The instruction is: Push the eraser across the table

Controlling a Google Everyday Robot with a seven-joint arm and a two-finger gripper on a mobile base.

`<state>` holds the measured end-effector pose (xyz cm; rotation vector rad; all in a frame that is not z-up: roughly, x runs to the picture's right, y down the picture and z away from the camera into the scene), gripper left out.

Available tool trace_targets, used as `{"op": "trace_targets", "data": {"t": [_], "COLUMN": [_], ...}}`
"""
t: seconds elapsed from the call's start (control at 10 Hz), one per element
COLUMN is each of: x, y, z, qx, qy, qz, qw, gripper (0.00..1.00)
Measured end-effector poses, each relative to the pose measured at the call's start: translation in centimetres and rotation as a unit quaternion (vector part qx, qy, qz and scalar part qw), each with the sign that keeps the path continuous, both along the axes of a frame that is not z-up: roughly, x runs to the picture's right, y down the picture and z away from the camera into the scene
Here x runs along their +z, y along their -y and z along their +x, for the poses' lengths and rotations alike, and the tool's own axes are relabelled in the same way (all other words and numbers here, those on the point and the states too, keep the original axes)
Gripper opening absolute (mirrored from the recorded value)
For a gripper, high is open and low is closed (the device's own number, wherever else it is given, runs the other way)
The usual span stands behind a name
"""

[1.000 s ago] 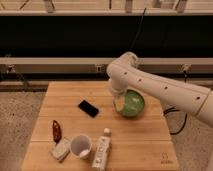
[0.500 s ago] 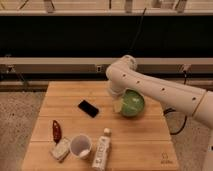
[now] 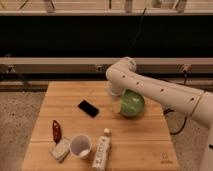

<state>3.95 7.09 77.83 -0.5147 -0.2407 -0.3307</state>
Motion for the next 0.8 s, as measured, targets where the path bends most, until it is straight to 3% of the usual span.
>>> {"op": "trace_targets", "data": {"t": [0.8], "x": [0.71], "y": [-0.66], "z": [-0.34], "qx": [0.008], "qy": [0.012], "qz": [-0.006], "qw": [0.9999], "gripper": [0.8]}}
